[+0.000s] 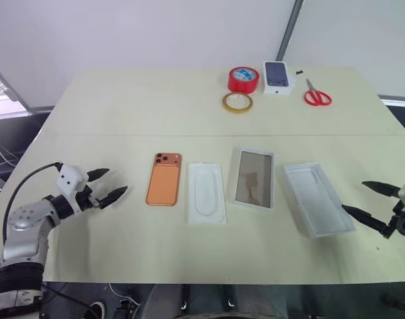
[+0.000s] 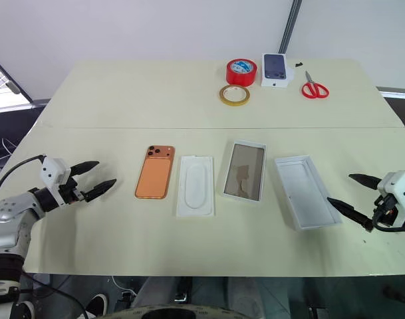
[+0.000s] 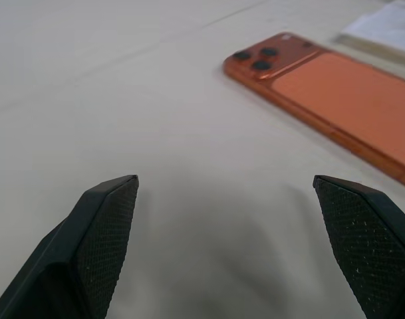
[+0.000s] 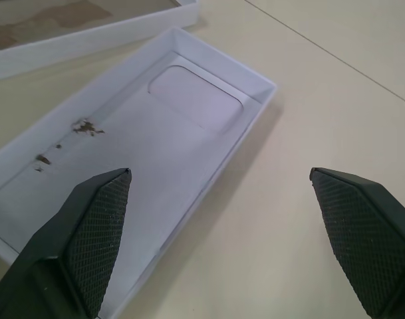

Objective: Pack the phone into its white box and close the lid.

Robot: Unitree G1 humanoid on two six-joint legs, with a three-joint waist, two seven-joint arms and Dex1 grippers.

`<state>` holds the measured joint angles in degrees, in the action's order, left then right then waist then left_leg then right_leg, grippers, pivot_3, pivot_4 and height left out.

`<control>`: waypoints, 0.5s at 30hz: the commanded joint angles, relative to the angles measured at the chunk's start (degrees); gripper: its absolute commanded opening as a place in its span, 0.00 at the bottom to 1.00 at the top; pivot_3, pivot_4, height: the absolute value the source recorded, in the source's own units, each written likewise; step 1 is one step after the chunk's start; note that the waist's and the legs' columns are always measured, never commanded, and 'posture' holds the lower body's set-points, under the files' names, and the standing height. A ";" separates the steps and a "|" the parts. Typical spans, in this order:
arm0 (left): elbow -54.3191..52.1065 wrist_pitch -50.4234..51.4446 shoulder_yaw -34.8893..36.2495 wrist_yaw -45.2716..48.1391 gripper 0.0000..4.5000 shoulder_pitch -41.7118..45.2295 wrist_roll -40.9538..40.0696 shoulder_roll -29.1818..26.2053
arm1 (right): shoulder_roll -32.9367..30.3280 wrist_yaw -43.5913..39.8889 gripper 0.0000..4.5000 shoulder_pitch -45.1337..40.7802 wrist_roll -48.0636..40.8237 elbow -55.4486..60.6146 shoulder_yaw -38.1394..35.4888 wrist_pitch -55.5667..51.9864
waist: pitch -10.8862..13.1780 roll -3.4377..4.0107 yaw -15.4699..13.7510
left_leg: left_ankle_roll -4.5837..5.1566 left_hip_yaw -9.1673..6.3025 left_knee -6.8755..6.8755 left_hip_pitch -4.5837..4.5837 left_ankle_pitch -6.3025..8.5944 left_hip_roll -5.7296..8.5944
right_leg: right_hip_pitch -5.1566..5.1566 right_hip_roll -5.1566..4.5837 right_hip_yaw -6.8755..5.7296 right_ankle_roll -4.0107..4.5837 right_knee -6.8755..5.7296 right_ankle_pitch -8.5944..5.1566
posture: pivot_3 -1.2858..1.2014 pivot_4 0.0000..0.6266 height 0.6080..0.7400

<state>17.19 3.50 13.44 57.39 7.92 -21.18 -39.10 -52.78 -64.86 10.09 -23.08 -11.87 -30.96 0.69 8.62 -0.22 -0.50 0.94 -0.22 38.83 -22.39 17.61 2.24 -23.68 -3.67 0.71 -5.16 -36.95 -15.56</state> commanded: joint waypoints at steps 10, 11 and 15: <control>-30.52 51.99 -5.34 -1.58 0.99 1.13 -24.40 -4.02 | 3.56 4.22 1.00 -7.35 -0.25 17.41 10.10 -3.48 | 0.04 0.07 0.54 | 0.00 -0.01 0.01 0.01 -0.01 0.00 | -0.01 0.01 -0.01 -0.01 -0.08 0.01 | 0.52 0.24 1.00; -31.62 55.21 -5.34 -1.56 0.99 1.22 -26.85 -4.13 | 3.59 4.18 1.00 -8.32 -0.51 18.17 11.11 -4.00 | 0.05 0.09 0.52 | 0.00 -0.02 0.01 0.01 -0.01 0.00 | -0.01 0.01 -0.01 -0.01 -0.08 0.01 | 0.52 0.24 1.00; -32.32 62.02 -6.85 -3.07 0.99 2.82 -30.60 -2.94 | 3.59 3.45 1.00 -11.72 -1.49 20.67 14.20 -5.70 | 0.08 0.14 0.27 | 0.00 -0.02 0.04 0.01 -0.01 0.00 | 0.00 0.01 -0.01 -0.01 -0.08 0.00 | 0.52 0.24 1.00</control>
<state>-13.82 62.91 7.32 55.09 9.57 -49.58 -42.31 -48.82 -61.17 -0.21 -23.37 6.25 -16.74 -4.85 8.70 -0.08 -0.22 0.93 -0.24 38.87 -22.38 17.60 2.25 -23.69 -3.66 0.70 -5.17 -37.04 -15.56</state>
